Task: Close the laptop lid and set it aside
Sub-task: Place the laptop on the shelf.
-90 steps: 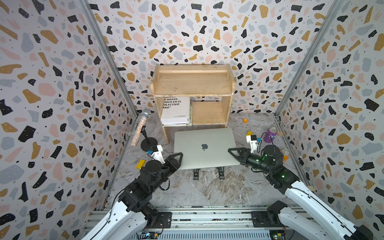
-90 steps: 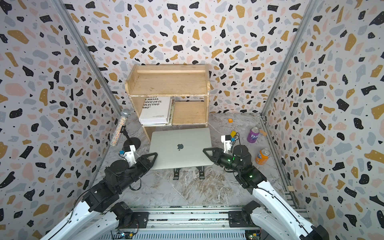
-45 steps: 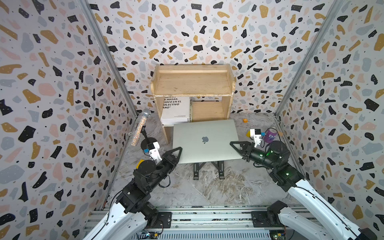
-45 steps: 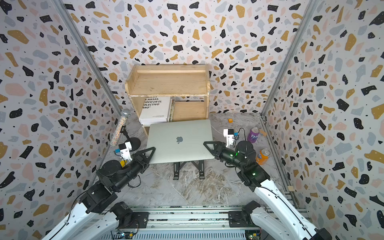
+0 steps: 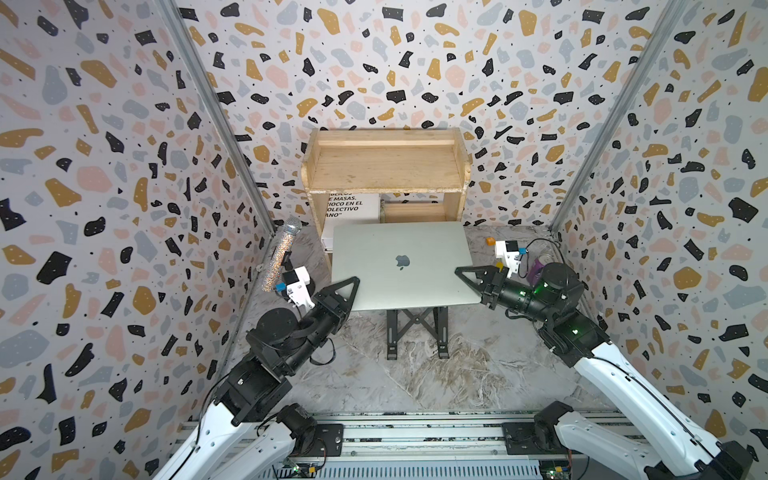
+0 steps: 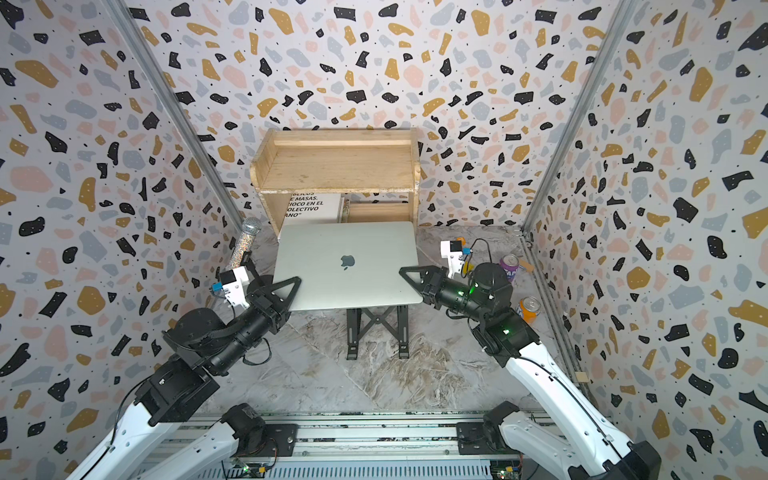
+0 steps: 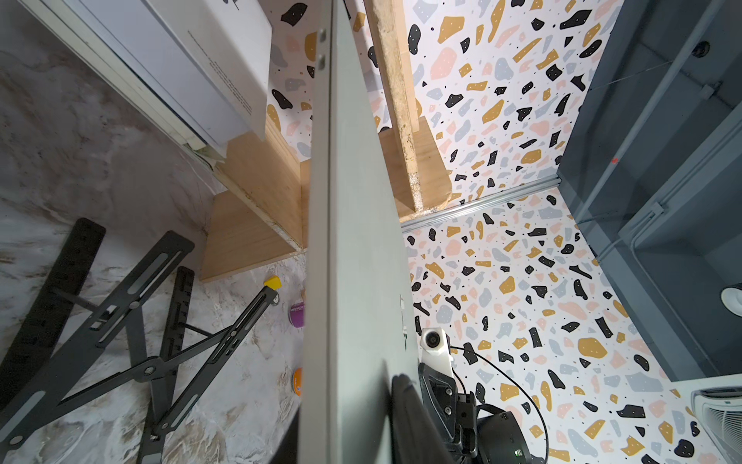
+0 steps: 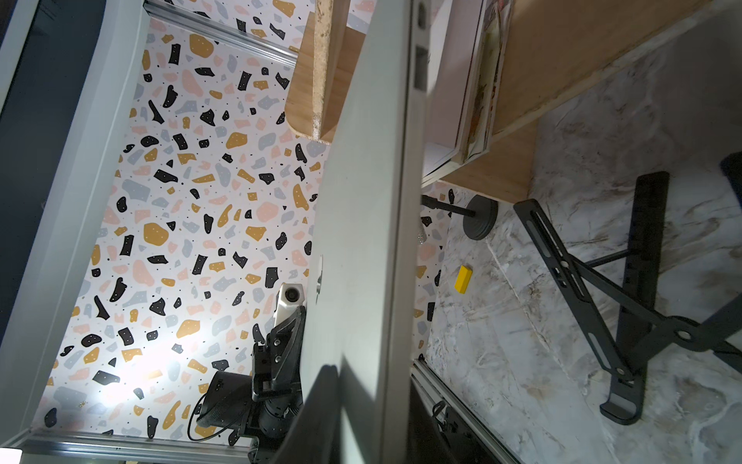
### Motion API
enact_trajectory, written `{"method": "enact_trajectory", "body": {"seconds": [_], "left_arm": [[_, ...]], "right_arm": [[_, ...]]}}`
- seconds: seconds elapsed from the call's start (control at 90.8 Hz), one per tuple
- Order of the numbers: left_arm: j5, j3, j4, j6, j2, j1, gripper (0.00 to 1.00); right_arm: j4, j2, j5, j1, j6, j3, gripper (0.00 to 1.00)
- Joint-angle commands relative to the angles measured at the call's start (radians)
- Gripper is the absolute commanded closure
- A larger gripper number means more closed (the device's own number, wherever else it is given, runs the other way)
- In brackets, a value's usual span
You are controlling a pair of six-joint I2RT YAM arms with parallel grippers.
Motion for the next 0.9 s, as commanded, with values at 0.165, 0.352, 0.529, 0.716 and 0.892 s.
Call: {"method": "enact_trajectory", "body": {"seconds": [0.165, 0.352, 0.529, 0.716, 0.892], "left_arm": [[0.084, 0.148, 0.100, 0.095, 0.075, -0.018, 0.73], [0.077, 0.210, 0.103, 0.123, 0.131, -0.007, 0.73], [0.098, 0.286, 0.102, 0.140, 0.196, 0.023, 0.73], [0.152, 0.338, 0.123, 0.112, 0.272, 0.090, 0.73], [0.215, 0.357, 0.170, 0.062, 0.330, 0.175, 0.73]], "right_arm": [[-0.003, 0.083, -0.160, 0.044, -0.089, 0.166, 0.94], [-0.019, 0.152, -0.173, 0.044, -0.095, 0.263, 0.96], [-0.023, 0.221, -0.185, 0.042, -0.093, 0.351, 0.98], [-0.010, 0.289, -0.207, 0.015, -0.064, 0.430, 0.99], [0.017, 0.338, -0.230, -0.046, -0.014, 0.484, 1.00]]}}
